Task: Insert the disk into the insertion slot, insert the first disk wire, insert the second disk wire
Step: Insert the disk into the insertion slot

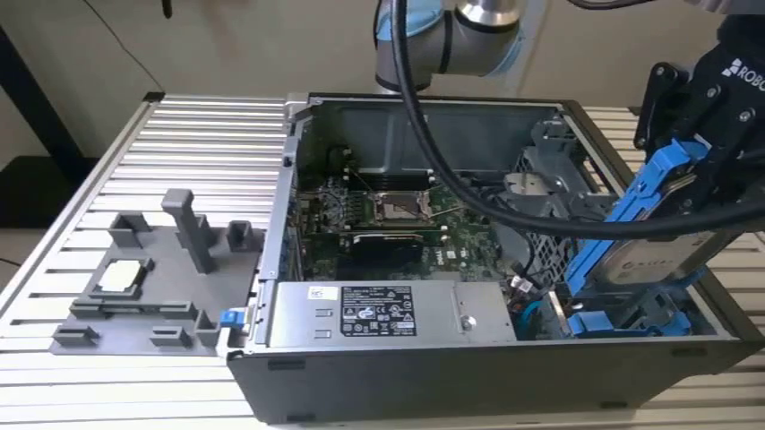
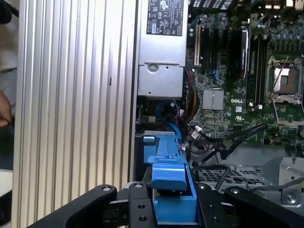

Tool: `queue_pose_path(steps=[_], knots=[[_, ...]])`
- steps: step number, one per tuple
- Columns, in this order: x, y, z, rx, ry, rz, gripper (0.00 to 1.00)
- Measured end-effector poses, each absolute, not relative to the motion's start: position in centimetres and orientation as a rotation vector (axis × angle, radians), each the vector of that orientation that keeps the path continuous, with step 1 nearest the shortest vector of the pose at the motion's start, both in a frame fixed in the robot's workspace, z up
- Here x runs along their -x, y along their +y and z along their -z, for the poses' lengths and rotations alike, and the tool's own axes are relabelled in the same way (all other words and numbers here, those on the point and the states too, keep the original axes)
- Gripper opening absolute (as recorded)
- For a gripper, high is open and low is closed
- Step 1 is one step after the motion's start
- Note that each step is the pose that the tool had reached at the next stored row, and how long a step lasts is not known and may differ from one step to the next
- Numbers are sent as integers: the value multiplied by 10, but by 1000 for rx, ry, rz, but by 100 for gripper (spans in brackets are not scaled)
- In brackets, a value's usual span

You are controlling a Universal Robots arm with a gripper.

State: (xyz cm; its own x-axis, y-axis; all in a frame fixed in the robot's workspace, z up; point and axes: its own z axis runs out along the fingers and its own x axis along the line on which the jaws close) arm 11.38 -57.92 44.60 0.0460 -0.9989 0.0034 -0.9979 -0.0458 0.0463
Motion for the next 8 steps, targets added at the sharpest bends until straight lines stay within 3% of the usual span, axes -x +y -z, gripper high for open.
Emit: queue_pose_path(steps=[8], knots=[[-114, -580, -434, -2272, -2117, 44, 33]])
